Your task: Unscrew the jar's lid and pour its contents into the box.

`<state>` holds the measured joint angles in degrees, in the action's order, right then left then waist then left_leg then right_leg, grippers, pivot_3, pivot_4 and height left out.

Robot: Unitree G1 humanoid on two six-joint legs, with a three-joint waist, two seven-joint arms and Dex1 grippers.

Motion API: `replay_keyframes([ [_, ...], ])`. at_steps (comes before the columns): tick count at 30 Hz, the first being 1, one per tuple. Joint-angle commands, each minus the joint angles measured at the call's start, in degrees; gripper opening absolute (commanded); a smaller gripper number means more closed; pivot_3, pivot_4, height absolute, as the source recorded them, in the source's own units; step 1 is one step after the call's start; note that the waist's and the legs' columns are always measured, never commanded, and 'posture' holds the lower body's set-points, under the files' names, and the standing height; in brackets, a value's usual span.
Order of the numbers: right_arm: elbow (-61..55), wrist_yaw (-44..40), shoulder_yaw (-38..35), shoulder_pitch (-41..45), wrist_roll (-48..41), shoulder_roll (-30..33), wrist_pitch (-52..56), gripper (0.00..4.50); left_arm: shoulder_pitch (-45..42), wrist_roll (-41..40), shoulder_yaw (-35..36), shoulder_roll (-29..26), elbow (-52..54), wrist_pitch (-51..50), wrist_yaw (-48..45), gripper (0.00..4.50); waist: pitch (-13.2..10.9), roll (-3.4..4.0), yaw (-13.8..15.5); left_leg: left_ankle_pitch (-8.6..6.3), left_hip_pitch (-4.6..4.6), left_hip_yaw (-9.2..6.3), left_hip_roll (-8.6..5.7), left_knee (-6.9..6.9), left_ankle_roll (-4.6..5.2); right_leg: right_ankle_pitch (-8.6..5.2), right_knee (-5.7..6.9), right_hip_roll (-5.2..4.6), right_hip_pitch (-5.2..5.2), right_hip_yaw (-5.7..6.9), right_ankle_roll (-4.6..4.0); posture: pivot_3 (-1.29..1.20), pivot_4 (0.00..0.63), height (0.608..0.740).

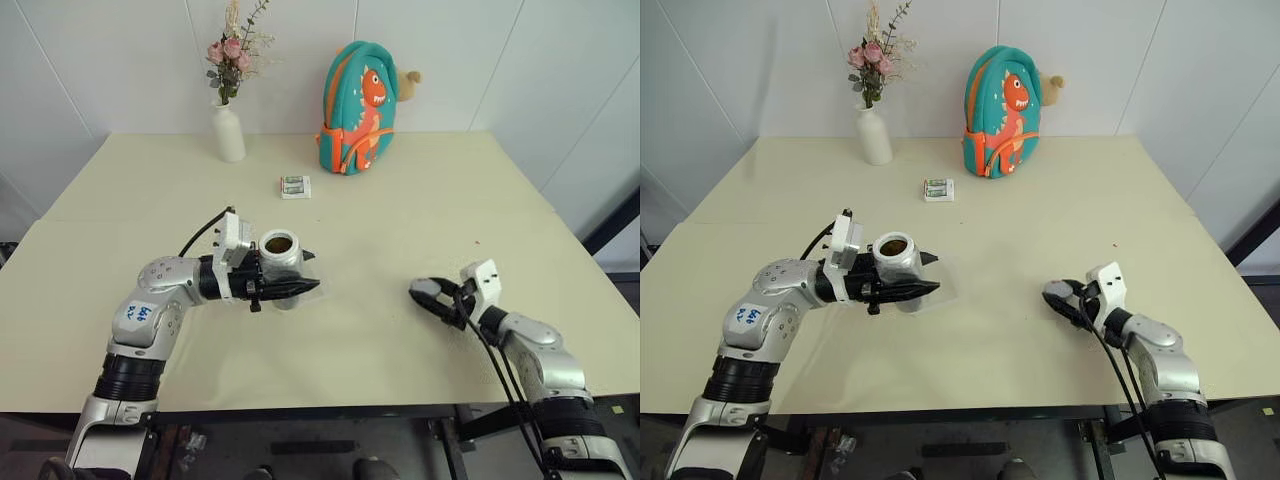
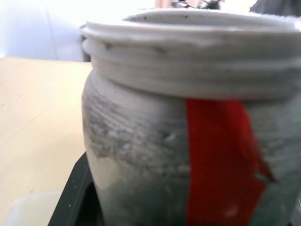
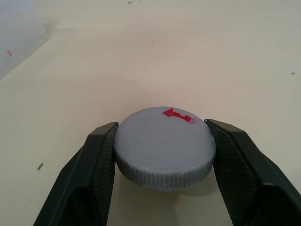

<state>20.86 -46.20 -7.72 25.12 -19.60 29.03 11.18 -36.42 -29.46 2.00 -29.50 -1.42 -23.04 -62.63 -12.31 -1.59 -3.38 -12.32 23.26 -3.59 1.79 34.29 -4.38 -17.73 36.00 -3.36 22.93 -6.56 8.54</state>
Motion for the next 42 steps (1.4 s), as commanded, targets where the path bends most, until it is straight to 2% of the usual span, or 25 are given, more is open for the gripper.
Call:
replay_keyframes([
  [1,-0.3,-2.2,-2.4,1.7,-1.6,2.1,-0.8,3.85,-2.0,-1.3,2.0,-0.3,0.6,-0.6,1.5,2.06,0.0,0.00,0.0,0.00,0.00,0.00,0.00,0.01,0.00,0.00,0.00,0.00,0.00,0.00,0.00,0.00,0.150,0.740],
  [3,-0.8,-3.4,-3.0,2.3,-2.2,3.3,-0.2,4.48,-2.8,-1.5,2.7,-0.5,0.1,-1.3,2.4,2.06,0.0,0.00,0.1,0.01,0.00,0.00,0.00,0.01,-0.01,0.00,0.00,0.00,-0.02,0.00,0.01,0.00,0.150,0.740],
  [8,-6.8,-6.4,-3.1,3.4,-5.0,5.6,3.7,4.48,-5.0,-0.4,3.8,-2.1,-1.7,-1.7,3.7,2.06,0.0,0.00,0.0,0.00,-0.01,-0.03,0.00,0.01,-0.01,0.00,0.00,0.01,-0.04,0.03,0.01,0.00,0.150,0.740],
  [13,-26.2,-10.7,1.7,5.4,-10.2,8.5,13.4,4.48,-7.5,2.9,3.2,-8.7,-6.1,-1.8,1.6,2.06,-0.1,0.09,-0.4,0.01,-0.03,-0.04,0.01,0.00,-0.02,0.00,0.04,0.03,-0.02,0.02,0.01,0.00,0.150,0.740],
  [17,-33.4,-9.1,4.9,7.6,-11.0,7.7,17.3,4.48,-9.0,7.8,1.7,-10.4,-9.6,2.5,3.8,2.06,-0.1,0.09,-0.1,0.01,-0.05,-0.09,0.02,-0.03,-0.03,-0.01,-0.01,0.04,-0.07,0.08,0.00,0.00,0.150,0.740],
  [23,-38.2,-5.0,7.6,9.6,-10.6,5.9,21.4,4.48,-12.3,14.0,0.6,-7.9,-16.7,8.1,9.8,2.06,0.0,0.06,1.0,0.01,0.07,-0.15,-0.01,-0.01,-0.04,-0.01,-0.08,0.02,-0.07,0.11,0.00,0.00,0.150,0.740],
  [27,-39.2,-4.9,7.8,8.9,-11.3,6.1,22.1,4.48,-13.3,23.5,-3.8,-6.3,-21.0,18.4,15.9,2.06,0.0,0.06,1.7,0.00,0.06,-0.15,-0.01,-0.02,-0.04,-0.01,-0.10,0.02,-0.06,0.13,0.00,0.00,0.150,0.740],
  [30,-38.8,-4.8,7.7,9.1,-11.2,6.2,22.1,4.48,-15.4,26.8,-4.2,-4.2,-25.3,21.6,21.2,2.06,0.0,0.06,1.7,0.00,0.07,-0.14,-0.01,0.01,-0.04,-0.01,-0.07,0.02,-0.06,0.12,0.01,0.00,0.150,0.740],
  [33,-38.6,-4.5,7.0,9.0,-11.5,6.1,22.3,4.48,-16.8,37.6,-9.5,-4.3,-28.0,30.7,28.7,2.06,0.0,0.06,1.7,0.00,0.07,-0.15,-0.01,0.05,-0.04,-0.01,-0.05,0.03,-0.06,0.13,0.02,0.00,0.150,0.740],
  [36,-38.3,-3.9,6.7,8.5,-11.6,6.0,22.3,4.48,-19.2,44.2,-11.5,-4.5,-29.2,38.0,36.0,2.06,0.0,0.06,1.7,0.00,0.07,-0.15,-0.01,0.05,-0.04,0.00,-0.06,0.02,-0.06,0.12,0.02,0.00,0.150,0.740],
  [38,-38.2,-3.5,6.4,8.0,-11.6,5.9,22.3,4.48,-21.7,56.7,-16.0,-7.7,-29.4,45.4,47.1,2.06,-0.1,0.04,1.7,0.00,0.08,-0.15,-0.01,0.04,-0.04,0.00,-0.06,0.02,-0.06,0.13,0.02,0.00,0.150,0.740],
  [40,-38.1,-3.0,6.2,7.8,-11.7,5.7,22.4,4.48,-23.9,64.4,-18.9,-9.4,-30.1,49.8,54.7,2.06,-0.1,0.04,1.7,0.00,0.10,-0.14,-0.01,0.04,-0.04,0.01,-0.08,0.02,-0.03,0.11,0.04,0.00,0.150,0.740],
  [42,-38.1,-2.6,6.2,7.6,-11.7,5.5,22.2,4.48,-26.3,78.4,-24.4,-12.8,-28.8,52.1,67.9,2.06,-0.1,0.03,1.7,0.00,0.11,-0.14,-0.03,0.03,-0.04,0.01,-0.08,0.02,-0.02,0.11,0.05,0.00,0.150,0.740],
])
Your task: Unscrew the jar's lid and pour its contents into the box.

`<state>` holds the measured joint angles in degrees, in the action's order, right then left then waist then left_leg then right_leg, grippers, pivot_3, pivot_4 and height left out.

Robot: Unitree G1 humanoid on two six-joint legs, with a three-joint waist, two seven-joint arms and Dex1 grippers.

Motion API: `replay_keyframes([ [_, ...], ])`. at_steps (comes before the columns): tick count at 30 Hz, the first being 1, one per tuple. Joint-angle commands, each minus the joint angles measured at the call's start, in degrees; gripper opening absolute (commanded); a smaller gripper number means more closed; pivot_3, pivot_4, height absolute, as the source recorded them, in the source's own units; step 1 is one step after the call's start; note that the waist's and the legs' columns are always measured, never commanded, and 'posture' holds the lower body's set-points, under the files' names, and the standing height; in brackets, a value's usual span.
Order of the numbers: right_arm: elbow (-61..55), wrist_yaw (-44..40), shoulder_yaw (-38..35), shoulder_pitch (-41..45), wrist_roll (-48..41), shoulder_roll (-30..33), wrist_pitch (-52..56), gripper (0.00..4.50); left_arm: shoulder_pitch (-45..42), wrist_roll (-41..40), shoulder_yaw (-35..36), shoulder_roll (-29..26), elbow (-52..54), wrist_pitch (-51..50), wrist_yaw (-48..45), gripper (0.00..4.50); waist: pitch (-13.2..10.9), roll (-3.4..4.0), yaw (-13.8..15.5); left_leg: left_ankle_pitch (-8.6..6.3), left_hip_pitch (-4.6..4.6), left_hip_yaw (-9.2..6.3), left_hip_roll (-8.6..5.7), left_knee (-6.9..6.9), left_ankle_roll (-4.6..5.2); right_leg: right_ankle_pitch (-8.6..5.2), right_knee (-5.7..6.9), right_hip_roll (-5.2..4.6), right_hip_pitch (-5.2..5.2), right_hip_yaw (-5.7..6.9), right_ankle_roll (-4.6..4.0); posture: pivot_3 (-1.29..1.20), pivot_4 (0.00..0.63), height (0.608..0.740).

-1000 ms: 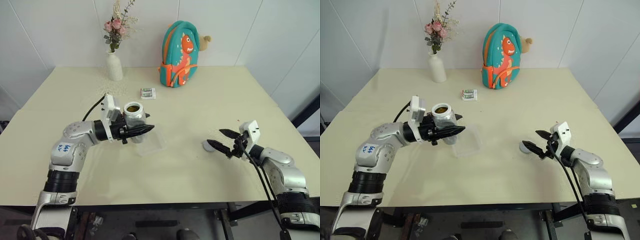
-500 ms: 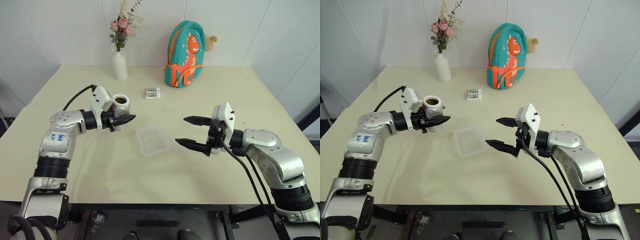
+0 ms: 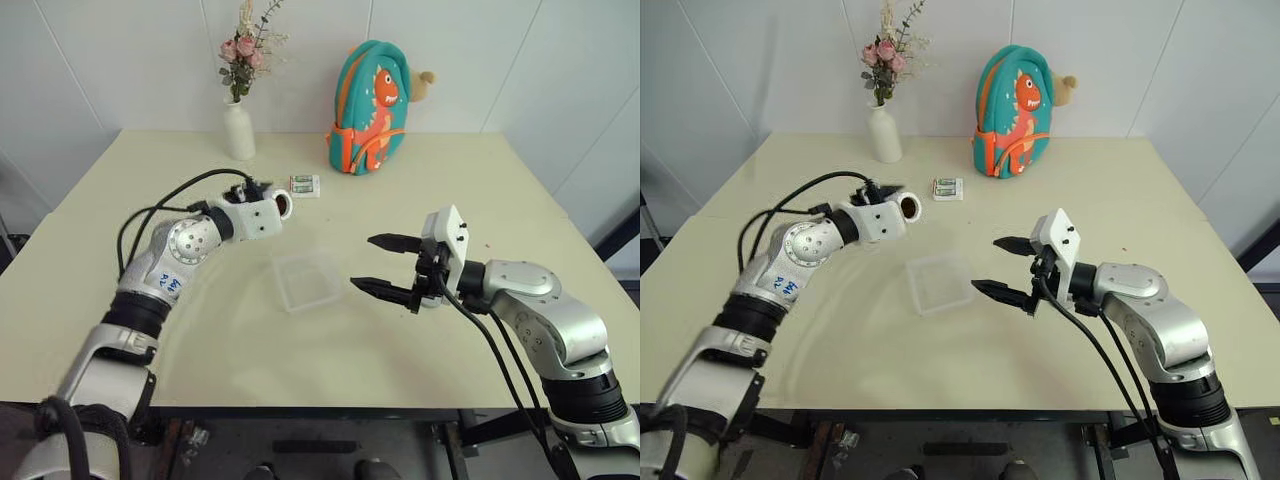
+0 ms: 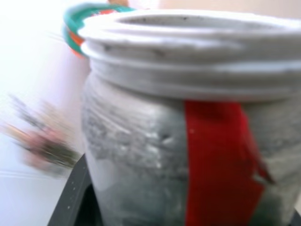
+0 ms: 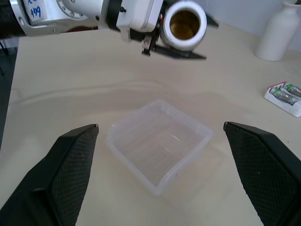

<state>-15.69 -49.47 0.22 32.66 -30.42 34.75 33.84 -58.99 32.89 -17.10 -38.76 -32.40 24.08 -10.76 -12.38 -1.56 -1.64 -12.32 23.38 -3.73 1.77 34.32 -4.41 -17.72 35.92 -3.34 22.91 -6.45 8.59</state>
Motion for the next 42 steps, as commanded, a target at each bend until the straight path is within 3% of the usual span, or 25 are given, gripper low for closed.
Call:
replay_keyframes([
  [1,-1.7,1.0,-1.8,-0.3,-1.0,-0.4,-0.3,4.48,-4.9,21.9,-8.1,-5.1,2.3,6.3,21.6,2.06,0.0,0.01,0.0,0.00,0.00,0.00,0.00,0.00,0.00,0.00,-0.01,0.00,0.00,0.00,0.01,0.00,0.150,0.740],
  [3,-2.0,1.3,-1.8,-0.8,-1.1,-0.7,-0.2,4.48,-6.6,29.7,-12.0,-6.5,1.3,6.5,29.0,2.06,0.0,0.01,0.0,-0.01,-0.01,0.02,-0.02,-0.01,0.00,0.00,-0.01,-0.01,0.00,-0.02,0.04,0.00,0.150,0.740],
  [5,-2.3,1.5,-1.8,-1.2,-1.4,-0.9,0.1,4.48,-7.8,32.3,-13.9,-6.7,-1.2,7.3,32.4,2.06,0.0,0.00,0.0,-0.01,-0.01,0.03,-0.02,-0.01,0.01,-0.01,0.01,-0.01,0.00,-0.02,0.04,0.00,0.150,0.740],
  [8,-2.5,1.6,-1.7,-1.7,-1.5,-0.7,0.1,4.48,-8.6,45.8,-18.6,-8.0,1.3,-0.6,46.1,2.06,0.0,0.00,0.0,-0.01,0.00,0.03,-0.02,0.01,0.00,-0.01,0.05,0.00,0.01,-0.01,0.04,0.00,0.150,0.740],
  [11,-1.7,1.3,-2.6,-2.7,-1.6,-0.3,0.0,4.48,-12.4,45.1,-21.2,-6.4,-3.8,4.6,42.1,2.06,0.0,-0.01,0.1,-0.01,0.07,0.03,-0.02,0.01,0.00,-0.01,0.07,0.01,0.08,0.01,0.05,0.00,0.150,0.740],
  [14,-0.8,1.7,-3.9,-3.1,-1.7,-0.2,-0.3,4.48,-11.8,48.5,-23.1,-6.7,-0.5,3.3,47.8,2.06,0.0,-0.01,0.1,0.00,0.12,0.03,-0.03,0.00,0.00,-0.01,0.04,0.00,0.12,0.01,0.05,0.00,0.150,0.740],
  [17,-0.7,2.0,-4.3,-3.2,-1.8,-0.6,-0.3,4.48,-8.2,59.7,-23.8,-6.5,5.2,-13.0,63.1,2.06,0.0,-0.01,0.0,-0.01,0.12,0.04,-0.04,-0.05,0.01,-0.04,0.06,-0.02,0.13,-0.01,0.10,0.00,0.150,0.740],
  [19,-1.2,2.2,-4.5,-3.6,-2.3,-1.0,0.3,4.48,-9.3,54.8,-23.6,-6.2,2.3,-6.3,54.2,2.06,0.0,-0.03,0.1,-0.02,0.21,0.04,-0.04,-0.05,0.02,-0.06,0.17,-0.02,0.31,-0.02,0.11,0.00,0.150,0.740],
  [22,-1.6,2.2,-4.5,-4.2,-2.7,-1.3,0.3,4.48,-9.7,51.4,-23.2,-6.5,1.2,-2.2,48.7,2.06,0.0,-0.03,0.1,0.07,0.42,0.04,-0.05,0.01,-0.09,-0.07,0.46,0.00,0.64,-0.02,0.07,0.00,0.150,0.740],
  [26,-1.2,2.3,-4.4,-3.9,-2.8,-1.4,0.1,4.48,-9.0,48.6,-21.5,-7.1,1.7,-0.5,47.3,2.06,0.0,-0.03,0.0,0.10,0.41,0.04,-0.05,0.15,-0.07,-0.08,0.63,0.00,0.66,-0.03,0.06,0.00,0.150,0.740],
  [34,-0.3,1.6,-3.9,-4.1,-2.2,-1.1,-0.7,4.48,-6.5,31.8,-12.3,-9.5,0.9,5.3,36.3,2.06,0.0,-0.03,-0.1,0.09,0.51,0.03,-0.06,0.42,-0.05,-0.07,0.81,0.00,0.68,-0.03,0.07,0.00,0.150,0.740],
  [37,-0.2,1.5,-3.8,-4.1,-2.2,-1.1,-0.8,4.48,-4.0,16.7,-4.9,-7.9,-1.6,5.2,25.3,2.06,0.0,-0.03,0.0,0.09,0.52,0.02,-0.06,0.55,-0.05,-0.08,0.93,0.00,0.69,-0.03,0.06,0.00,0.150,0.740],
  [39,0.0,1.3,-3.5,-3.9,-2.0,-1.1,-1.1,4.48,-1.3,1.9,1.6,-4.4,-3.3,1.2,13.3,2.06,0.0,-0.02,0.0,0.09,0.54,0.02,-0.06,0.68,-0.05,-0.07,1.00,0.00,0.69,-0.02,0.06,0.00,0.150,0.740],
  [40,0.1,1.2,-3.3,-3.8,-1.8,-1.0,-1.2,4.48,0.6,-8.8,7.0,-0.9,-3.5,-5.4,5.2,2.06,0.0,0.00,0.0,0.09,0.54,0.02,-0.07,0.74,-0.05,-0.07,1.05,0.00,0.67,-0.02,0.06,0.00,0.150,0.740],
  [42,0.2,0.9,-3.2,-3.4,-1.7,-0.8,-1.2,4.48,3.0,-22.8,15.1,3.8,-3.0,-17.3,-5.7,2.06,0.0,0.00,0.0,0.10,0.49,0.02,-0.07,0.83,-0.03,-0.04,1.09,0.00,0.59,0.00,0.03,0.00,0.150,0.740],
])
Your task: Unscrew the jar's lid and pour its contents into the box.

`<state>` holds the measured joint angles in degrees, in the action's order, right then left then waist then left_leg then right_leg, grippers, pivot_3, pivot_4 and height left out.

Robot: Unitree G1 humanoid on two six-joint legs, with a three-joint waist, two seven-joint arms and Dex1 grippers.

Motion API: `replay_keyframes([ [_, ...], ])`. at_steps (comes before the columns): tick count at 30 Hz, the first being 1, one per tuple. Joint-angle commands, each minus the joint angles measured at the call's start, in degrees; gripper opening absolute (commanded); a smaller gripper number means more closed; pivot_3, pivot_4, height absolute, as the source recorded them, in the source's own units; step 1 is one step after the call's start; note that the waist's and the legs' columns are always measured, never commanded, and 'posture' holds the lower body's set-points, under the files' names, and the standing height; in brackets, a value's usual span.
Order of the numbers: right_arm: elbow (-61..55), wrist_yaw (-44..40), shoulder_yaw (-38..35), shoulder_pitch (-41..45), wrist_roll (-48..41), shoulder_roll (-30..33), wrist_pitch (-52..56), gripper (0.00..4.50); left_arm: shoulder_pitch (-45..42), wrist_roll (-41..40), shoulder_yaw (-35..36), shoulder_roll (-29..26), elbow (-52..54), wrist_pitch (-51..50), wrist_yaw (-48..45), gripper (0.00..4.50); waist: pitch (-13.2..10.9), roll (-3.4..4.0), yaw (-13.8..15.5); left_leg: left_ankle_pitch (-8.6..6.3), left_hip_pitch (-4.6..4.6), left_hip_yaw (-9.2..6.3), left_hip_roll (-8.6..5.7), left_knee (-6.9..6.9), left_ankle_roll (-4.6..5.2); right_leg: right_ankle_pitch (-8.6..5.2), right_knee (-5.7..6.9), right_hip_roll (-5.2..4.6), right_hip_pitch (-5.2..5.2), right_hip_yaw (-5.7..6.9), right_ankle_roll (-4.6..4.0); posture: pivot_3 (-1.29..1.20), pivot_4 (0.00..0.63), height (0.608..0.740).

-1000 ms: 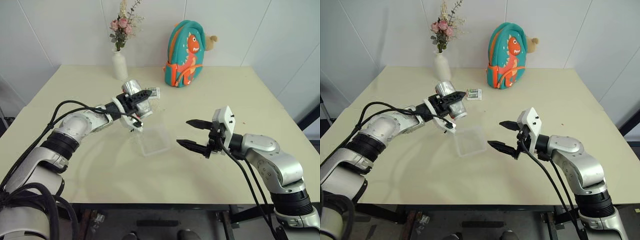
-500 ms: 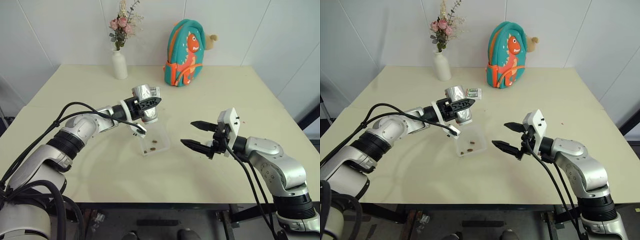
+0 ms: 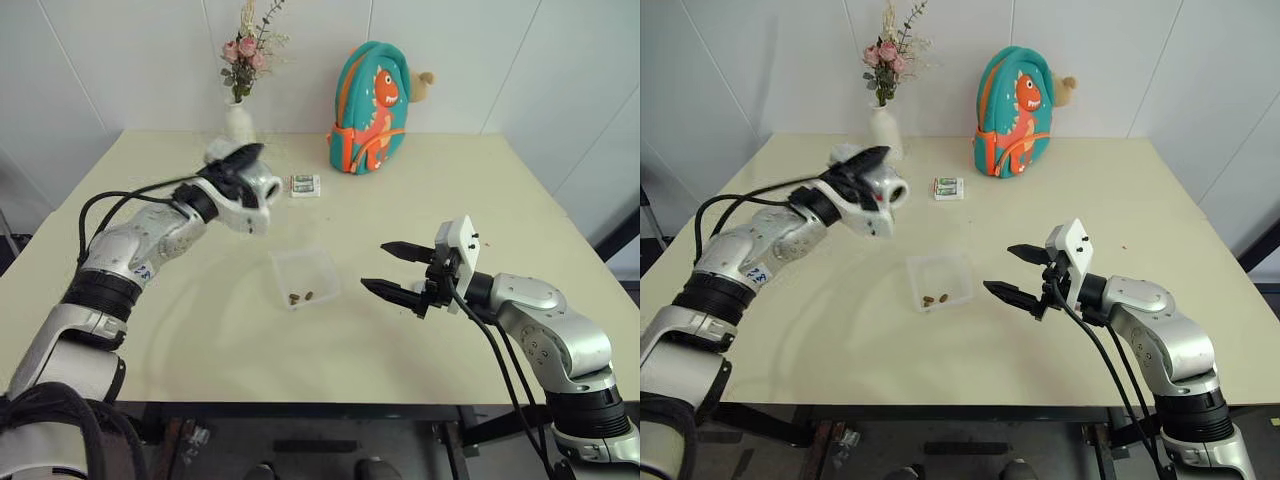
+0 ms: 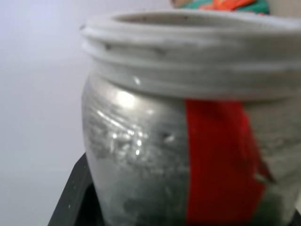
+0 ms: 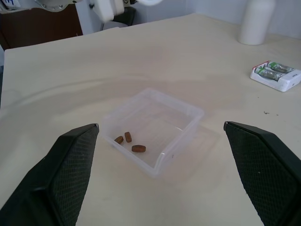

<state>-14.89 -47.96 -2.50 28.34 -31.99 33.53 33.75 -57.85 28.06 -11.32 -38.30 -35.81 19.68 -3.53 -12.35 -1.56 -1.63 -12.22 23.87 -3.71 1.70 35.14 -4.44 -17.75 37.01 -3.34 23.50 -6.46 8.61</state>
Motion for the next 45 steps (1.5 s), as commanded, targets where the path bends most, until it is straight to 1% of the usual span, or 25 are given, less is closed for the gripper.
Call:
replay_keyframes([
  [1,-0.6,-0.8,-0.4,1.0,0.1,0.6,-1.2,4.48,2.5,-23.8,13.1,5.3,1.3,-19.5,-16.1,2.06,0.0,0.00,-0.1,0.01,-0.01,0.00,0.00,0.01,0.01,0.01,0.03,0.00,-0.01,0.00,-0.01,0.00,0.150,0.740],
  [3,-0.5,-1.1,-0.3,1.2,0.4,0.9,-1.4,4.48,3.3,-29.1,17.1,6.9,3.2,-27.5,-19.0,2.06,0.0,-0.02,-0.3,0.04,0.00,-0.06,0.00,0.02,0.07,0.03,0.08,0.02,0.00,0.02,0.00,0.00,0.150,0.740],
  [5,-0.2,-1.3,-0.6,1.4,0.8,1.3,-1.6,4.48,4.1,-33.4,21.1,7.4,2.2,-32.8,-19.8,2.06,0.0,-0.02,-0.5,0.05,-0.01,-0.12,0.01,0.02,0.08,0.03,0.11,0.04,0.01,0.03,0.00,0.00,0.150,0.740],
  [7,0.5,-1.7,-0.7,1.6,1.5,1.8,-2.0,4.48,4.3,-35.8,24.8,7.5,-0.5,-32.7,-17.5,2.06,0.0,-0.02,-0.8,0.05,0.00,-0.18,0.01,0.02,0.07,0.03,0.12,0.05,0.02,0.05,0.00,0.00,0.150,0.740],
  [8,0.7,-2.1,-0.5,1.5,2.1,2.2,-2.4,4.48,3.7,-37.5,26.8,7.6,-2.2,-34.8,-16.7,2.06,0.0,-0.02,-0.9,0.05,0.00,-0.18,0.01,0.02,0.07,0.03,0.12,0.04,0.02,0.05,0.00,0.00,0.150,0.740],
  [9,0.7,-2.4,-0.5,1.4,2.3,2.5,-2.5,4.48,3.4,-40.0,29.4,7.6,-4.5,-34.7,-17.2,2.06,0.0,-0.02,-0.9,0.05,-0.01,-0.19,0.01,0.02,0.07,0.03,0.12,0.04,0.01,0.05,0.00,0.00,0.150,0.740],
  [11,0.9,-2.6,-0.5,1.3,2.3,2.7,-2.8,4.48,3.0,-41.5,31.4,7.0,-8.5,-34.5,-17.7,2.06,0.0,-0.03,-1.0,0.06,-0.06,-0.18,0.00,0.03,0.07,0.03,0.12,0.03,-0.02,0.04,0.00,0.00,0.150,0.740],
  [12,1.0,-2.7,-0.5,1.5,2.3,2.7,-2.8,4.48,3.0,-42.1,32.0,6.8,-10.1,-33.7,-18.7,2.06,0.0,-0.03,-1.1,0.06,-0.10,-0.18,0.00,0.02,0.07,0.03,0.13,0.03,-0.05,0.05,0.00,0.00,0.150,0.740],
  [14,0.8,-2.6,-0.6,1.5,2.5,2.6,-2.8,4.48,3.9,-40.2,31.6,5.6,-14.0,-29.5,-17.6,2.06,0.0,-0.04,-1.0,0.07,-0.12,-0.18,0.00,0.02,0.05,0.03,0.14,0.04,-0.08,0.05,0.00,0.00,0.150,0.740],
  [16,0.7,-2.5,-0.7,1.5,2.7,2.5,-2.9,4.48,4.4,-40.7,33.0,5.2,-18.2,-26.2,-17.2,2.06,0.0,-0.04,-1.1,0.09,-0.12,-0.18,0.00,0.03,0.01,0.05,0.12,0.03,-0.09,0.05,0.01,0.00,0.150,0.740],
  [18,0.7,-2.4,-0.6,1.5,3.0,2.4,-3.0,4.48,5.0,-40.3,32.7,4.9,-20.4,-21.7,-17.6,2.06,0.0,-0.04,-1.2,0.09,-0.12,-0.18,0.00,0.02,0.01,0.06,0.12,0.03,-0.08,0.05,0.01,0.00,0.150,0.740],
  [20,0.6,-2.5,-0.5,1.3,3.4,2.4,-3.2,4.48,5.4,-40.0,32.5,4.7,-23.0,-19.4,-18.3,2.06,0.0,-0.04,-1.2,0.09,-0.12,-0.18,0.00,0.00,0.01,0.06,0.11,0.03,-0.08,0.05,0.01,0.00,0.150,0.740],
  [24,0.4,-3.0,-0.1,0.7,4.1,2.5,-4.3,4.48,7.5,-41.7,33.8,5.2,-24.7,-13.3,-21.0,2.06,0.0,-0.05,-1.3,0.09,-0.12,-0.18,0.00,0.00,0.00,0.06,0.10,0.03,-0.08,0.05,0.01,0.00,0.150,0.740],
  [26,0.6,-3.8,0.4,0.4,4.7,3.0,-4.8,4.48,8.6,-39.2,31.4,4.6,-25.0,-11.1,-21.7,2.06,0.0,-0.04,-1.3,0.09,-0.12,-0.18,0.00,-0.01,0.00,0.06,0.10,0.03,-0.08,0.05,0.01,0.00,0.150,0.740],
  [28,0.8,-4.1,0.1,0.8,4.4,2.4,-5.3,4.50,9.1,-38.3,30.4,4.0,-25.3,-10.1,-22.1,2.79,0.0,-0.05,-1.2,0.09,-0.12,-0.18,0.00,-0.01,0.00,0.06,0.10,0.04,-0.08,0.05,0.01,0.00,0.150,0.740],
  [30,1.1,-4.7,-0.4,1.2,3.7,1.5,-6.2,4.50,9.8,-37.7,29.9,3.4,-25.4,-9.2,-21.7,3.27,0.0,-0.05,-1.3,0.10,-0.12,-0.17,0.00,0.00,-0.01,0.07,0.10,0.04,-0.09,0.05,0.01,0.00,0.150,0.740],
  [33,1.5,-5.5,-0.3,1.3,3.8,1.2,-7.5,4.50,11.3,-36.9,29.3,2.8,-24.4,-7.9,-21.6,4.26,0.0,-0.05,-1.6,0.10,-0.15,-0.17,0.00,-0.02,-0.01,0.07,0.10,0.04,-0.09,0.04,0.00,0.00,0.150,0.740],
  [34,1.6,-5.9,-0.2,1.2,4.0,1.2,-8.1,4.50,11.7,-36.9,29.1,2.7,-24.0,-8.1,-21.8,4.47,0.0,-0.05,-1.5,0.10,-0.15,-0.16,0.00,-0.04,-0.01,0.07,0.10,0.04,-0.08,0.04,0.00,0.00,0.150,0.740],
  [40,2.1,-6.7,0.2,1.3,4.2,1.1,-9.3,4.50,19.2,-36.1,27.3,1.1,-14.2,-10.7,-24.4,4.47,0.0,-0.05,-1.5,0.10,-0.15,-0.16,0.01,-0.04,-0.01,0.07,0.11,0.03,-0.09,0.03,0.00,0.00,0.150,0.740],
  [43,1.8,-6.6,0.3,1.0,4.1,0.8,-9.5,4.50,22.6,-37.8,28.6,0.5,-7.8,-14.6,-24.4,4.47,0.0,-0.05,-1.5,0.10,-0.16,-0.16,0.02,-0.04,-0.01,0.07,0.12,0.03,-0.09,0.03,-0.01,0.00,0.150,0.740],
  [45,1.5,-6.7,0.5,0.6,4.0,0.7,-9.6,4.50,26.1,-39.4,29.1,0.2,-0.8,-18.0,-25.5,4.47,0.0,-0.05,-1.4,0.11,-0.16,-0.16,0.02,-0.04,-0.01,0.08,0.12,0.03,-0.09,0.03,-0.02,0.00,0.150,0.740],
])
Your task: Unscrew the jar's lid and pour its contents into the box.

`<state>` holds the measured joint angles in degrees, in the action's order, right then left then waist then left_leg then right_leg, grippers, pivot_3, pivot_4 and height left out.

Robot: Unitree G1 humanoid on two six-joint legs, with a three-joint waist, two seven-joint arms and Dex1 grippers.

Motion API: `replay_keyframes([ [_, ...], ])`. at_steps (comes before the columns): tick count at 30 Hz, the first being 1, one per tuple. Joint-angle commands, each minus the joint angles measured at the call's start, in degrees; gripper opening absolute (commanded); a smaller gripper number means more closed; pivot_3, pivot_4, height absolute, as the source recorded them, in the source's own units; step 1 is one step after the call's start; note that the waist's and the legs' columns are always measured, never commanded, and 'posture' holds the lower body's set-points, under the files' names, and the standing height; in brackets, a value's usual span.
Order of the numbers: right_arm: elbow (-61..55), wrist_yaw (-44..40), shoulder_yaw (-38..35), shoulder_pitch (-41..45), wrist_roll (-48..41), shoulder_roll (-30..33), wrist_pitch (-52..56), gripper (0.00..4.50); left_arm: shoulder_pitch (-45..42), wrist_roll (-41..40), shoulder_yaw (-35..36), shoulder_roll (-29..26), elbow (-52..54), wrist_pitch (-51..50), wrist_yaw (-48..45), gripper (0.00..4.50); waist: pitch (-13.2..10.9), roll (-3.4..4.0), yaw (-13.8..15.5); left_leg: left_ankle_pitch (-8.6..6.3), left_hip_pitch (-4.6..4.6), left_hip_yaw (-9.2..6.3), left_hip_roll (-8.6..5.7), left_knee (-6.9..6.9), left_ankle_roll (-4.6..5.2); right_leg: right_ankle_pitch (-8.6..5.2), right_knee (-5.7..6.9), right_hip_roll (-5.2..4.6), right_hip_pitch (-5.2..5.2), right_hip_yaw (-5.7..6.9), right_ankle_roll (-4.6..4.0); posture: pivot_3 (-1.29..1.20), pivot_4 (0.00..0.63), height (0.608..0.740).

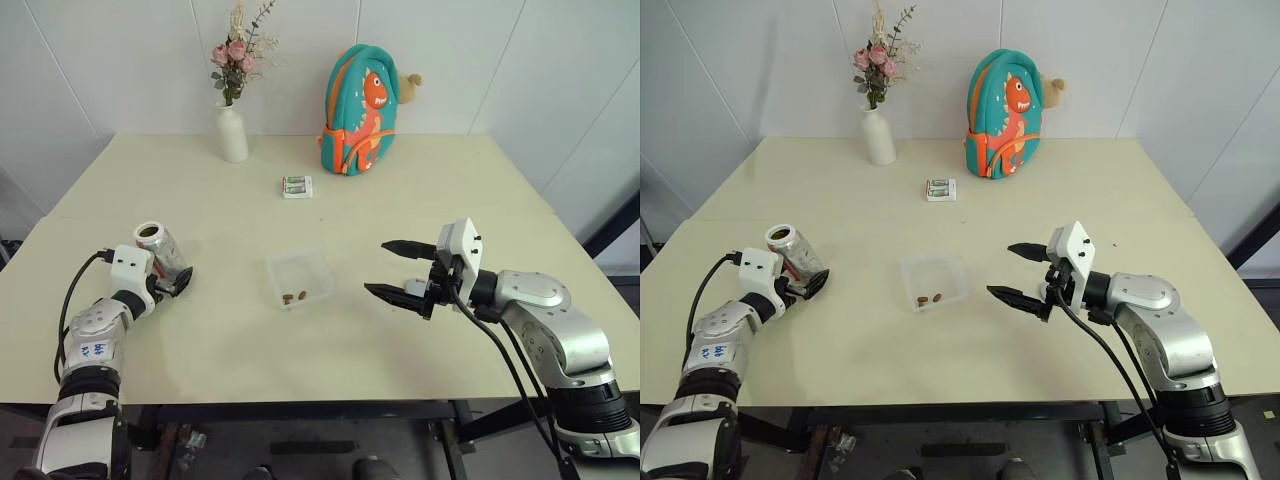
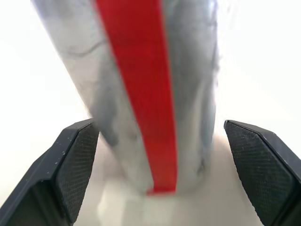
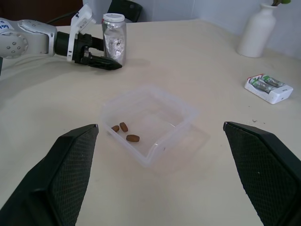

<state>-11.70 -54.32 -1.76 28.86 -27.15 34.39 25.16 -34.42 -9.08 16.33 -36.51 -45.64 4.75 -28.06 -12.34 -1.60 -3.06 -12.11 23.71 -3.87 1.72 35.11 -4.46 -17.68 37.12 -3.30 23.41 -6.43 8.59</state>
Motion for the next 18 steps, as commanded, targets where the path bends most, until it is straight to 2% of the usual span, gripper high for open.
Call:
replay_keyframes([
  [1,-1.9,-0.3,-0.2,-0.1,-0.9,-0.2,-1.0,4.50,5.1,-2.6,1.4,-1.8,13.1,-4.4,-1.8,4.47,0.0,0.00,-0.1,0.00,-0.01,0.00,0.00,0.00,0.00,0.00,0.00,0.00,-0.01,0.00,0.00,0.00,0.150,0.740],
  [3,-2.3,-0.2,-0.2,-0.4,-1.0,-0.2,-0.9,4.50,8.2,-3.0,1.4,-2.1,18.3,-6.5,-2.4,4.47,0.0,0.00,-0.1,0.00,-0.04,0.02,0.00,-0.04,-0.01,0.00,-0.03,-0.02,-0.03,-0.03,-0.01,0.00,0.150,0.740],
  [8,-4.0,-0.9,-0.5,-1.8,-1.6,1.1,0.2,4.50,19.2,-4.4,7.3,-3.2,33.2,-15.1,2.1,4.47,0.0,0.00,-0.3,0.00,-0.11,0.03,0.04,-0.06,0.00,-0.03,-0.01,-0.01,-0.04,-0.03,-0.06,0.00,0.150,0.740],
  [12,-4.2,-2.5,-1.0,-1.6,-2.4,3.0,0.7,4.50,25.6,-5.8,8.8,-6.1,43.0,-18.4,-1.5,4.47,0.0,-0.01,-0.2,-0.01,-0.17,0.05,0.05,-0.09,-0.01,-0.06,-0.05,-0.02,-0.08,-0.02,-0.15,0.00,0.150,0.740],
  [14,-3.7,-4.0,-1.1,-1.1,-1.7,4.4,-1.0,4.50,26.3,-4.6,8.7,-9.3,45.4,-14.1,-5.0,4.47,0.0,-0.04,0.2,-0.01,-0.19,0.05,0.06,-0.09,-0.01,-0.13,-0.14,-0.02,-0.12,0.00,-0.28,0.00,0.150,0.740],
  [16,-2.1,-6.0,-1.4,-0.9,-0.7,5.5,-4.1,4.50,24.6,-3.7,7.0,-12.1,46.0,-7.1,-9.6,4.47,0.0,-0.04,0.4,0.02,-0.20,0.06,0.06,-0.08,-0.01,-0.34,-0.34,-0.02,-0.20,0.00,-0.79,0.00,0.150,0.740],
  [17,-1.3,-6.7,-1.5,-0.9,-0.2,5.7,-6.0,4.50,23.7,-4.6,6.3,-12.8,45.8,-4.3,-12.6,4.47,0.0,-0.04,0.4,0.03,-0.23,0.07,0.06,-0.08,-0.01,-0.47,-0.51,-0.03,-0.30,0.00,-1.17,0.00,0.150,0.740],
  [18,-0.6,-7.3,-1.6,-1.0,-0.1,5.9,-7.1,4.50,22.8,-6.7,5.8,-13.2,45.7,-3.6,-15.7,4.47,0.0,-0.03,0.4,0.03,-0.32,0.11,0.06,-0.11,0.00,-0.44,-0.71,-0.04,-0.47,-0.01,-1.20,0.00,0.150,0.740],
])
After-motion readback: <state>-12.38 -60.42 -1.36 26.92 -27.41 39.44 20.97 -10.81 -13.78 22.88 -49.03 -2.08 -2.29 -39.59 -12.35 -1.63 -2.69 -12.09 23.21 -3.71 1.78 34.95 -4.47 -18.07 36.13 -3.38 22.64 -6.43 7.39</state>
